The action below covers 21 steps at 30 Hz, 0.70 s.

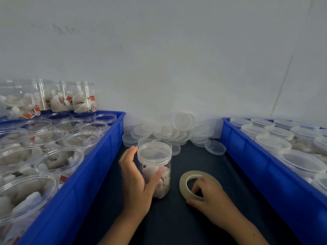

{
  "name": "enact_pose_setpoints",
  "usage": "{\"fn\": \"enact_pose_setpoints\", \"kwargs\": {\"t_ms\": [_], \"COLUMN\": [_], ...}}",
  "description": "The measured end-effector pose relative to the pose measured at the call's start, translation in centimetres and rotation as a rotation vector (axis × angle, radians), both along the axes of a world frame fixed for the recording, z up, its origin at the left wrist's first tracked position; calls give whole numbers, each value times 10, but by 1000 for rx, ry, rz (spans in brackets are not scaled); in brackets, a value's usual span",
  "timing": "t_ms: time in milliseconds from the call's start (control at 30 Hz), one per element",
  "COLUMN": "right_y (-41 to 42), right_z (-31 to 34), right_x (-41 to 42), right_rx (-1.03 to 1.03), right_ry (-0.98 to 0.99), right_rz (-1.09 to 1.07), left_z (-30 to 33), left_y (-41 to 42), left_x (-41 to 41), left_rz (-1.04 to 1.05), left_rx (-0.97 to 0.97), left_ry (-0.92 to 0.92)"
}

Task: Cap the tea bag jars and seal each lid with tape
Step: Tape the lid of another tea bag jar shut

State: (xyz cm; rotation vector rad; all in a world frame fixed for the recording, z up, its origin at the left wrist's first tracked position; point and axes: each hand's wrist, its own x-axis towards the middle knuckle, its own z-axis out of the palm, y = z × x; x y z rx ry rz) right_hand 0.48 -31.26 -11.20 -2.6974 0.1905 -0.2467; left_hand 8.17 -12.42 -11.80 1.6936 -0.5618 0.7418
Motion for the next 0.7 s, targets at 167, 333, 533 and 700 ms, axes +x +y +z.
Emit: {"fn": "enact_pose_setpoints", "kwargs": {"t_ms": [167, 333, 533, 700], "right_y": [2, 3, 7, 12], "right_z": [-1, 0, 4, 7], "right_x": [-3, -4, -7, -10], "right_rx": [93, 308, 468, 518], "right_ry": [-102, -124, -66, -68], "right_rz": [-15, 25, 117, 133], "left_z": [12, -5, -10, -11], "left_y": [-12, -27, -26, -27], "left_x": [-18, -31, -26, -28], "left_rz": [78, -253, -407, -417], "left_rx": [244, 560, 307, 237], "left_ry": [-522, -118, 276, 317]}}
